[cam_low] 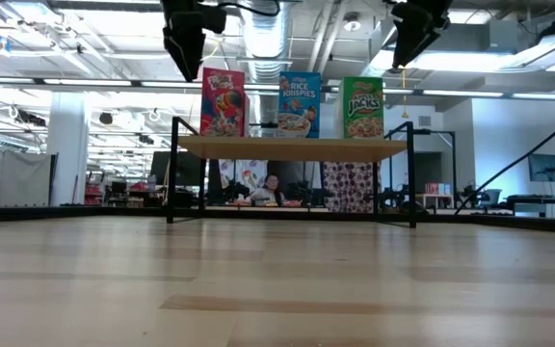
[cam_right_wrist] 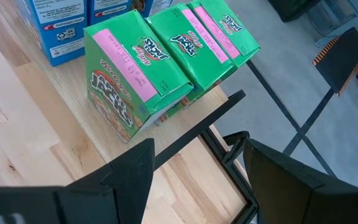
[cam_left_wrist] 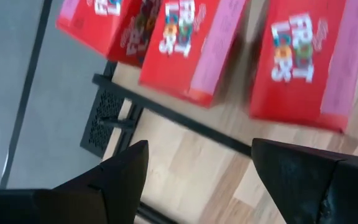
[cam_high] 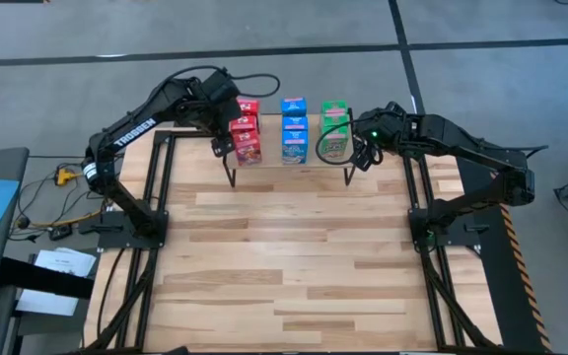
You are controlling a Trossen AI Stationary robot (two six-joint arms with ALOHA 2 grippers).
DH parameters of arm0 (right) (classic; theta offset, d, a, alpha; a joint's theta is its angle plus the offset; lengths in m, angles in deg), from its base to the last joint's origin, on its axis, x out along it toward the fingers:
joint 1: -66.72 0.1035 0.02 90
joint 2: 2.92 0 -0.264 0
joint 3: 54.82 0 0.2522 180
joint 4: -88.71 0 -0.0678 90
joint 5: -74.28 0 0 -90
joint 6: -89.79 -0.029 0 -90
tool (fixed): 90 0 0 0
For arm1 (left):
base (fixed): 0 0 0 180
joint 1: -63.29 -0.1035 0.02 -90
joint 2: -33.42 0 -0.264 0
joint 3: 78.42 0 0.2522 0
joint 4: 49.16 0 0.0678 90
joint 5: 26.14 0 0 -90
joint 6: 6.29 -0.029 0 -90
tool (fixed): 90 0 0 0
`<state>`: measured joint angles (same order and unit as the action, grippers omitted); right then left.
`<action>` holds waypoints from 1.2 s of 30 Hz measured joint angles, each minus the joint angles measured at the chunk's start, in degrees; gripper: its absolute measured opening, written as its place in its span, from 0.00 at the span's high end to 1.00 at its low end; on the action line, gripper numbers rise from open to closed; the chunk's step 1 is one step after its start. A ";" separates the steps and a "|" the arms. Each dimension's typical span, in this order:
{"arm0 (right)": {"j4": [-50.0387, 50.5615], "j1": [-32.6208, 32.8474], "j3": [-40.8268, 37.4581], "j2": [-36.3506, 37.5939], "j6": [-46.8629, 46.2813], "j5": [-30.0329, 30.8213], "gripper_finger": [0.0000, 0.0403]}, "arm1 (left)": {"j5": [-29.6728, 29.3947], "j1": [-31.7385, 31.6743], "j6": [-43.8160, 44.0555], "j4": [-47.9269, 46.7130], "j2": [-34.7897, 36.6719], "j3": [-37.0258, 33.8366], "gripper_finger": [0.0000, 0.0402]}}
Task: Stack cereal on shelf
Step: Put the red cereal box on the shelf aligned with the other red cereal box
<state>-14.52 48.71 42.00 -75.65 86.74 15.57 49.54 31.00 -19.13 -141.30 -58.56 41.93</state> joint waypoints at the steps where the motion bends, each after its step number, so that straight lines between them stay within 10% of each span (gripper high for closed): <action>1: -0.01 0.01 -0.01 0.00 0.00 0.00 0.33 | -0.15 0.01 0.14 -0.68 0.00 0.07 0.31; 36: -0.01 0.00 0.00 -0.02 0.00 0.00 0.33 | -1.96 10.47 10.47 -0.73 0.04 3.90 0.31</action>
<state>-14.53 48.71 42.00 -75.67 86.74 15.57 47.58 41.47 -8.66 -142.03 -58.52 45.83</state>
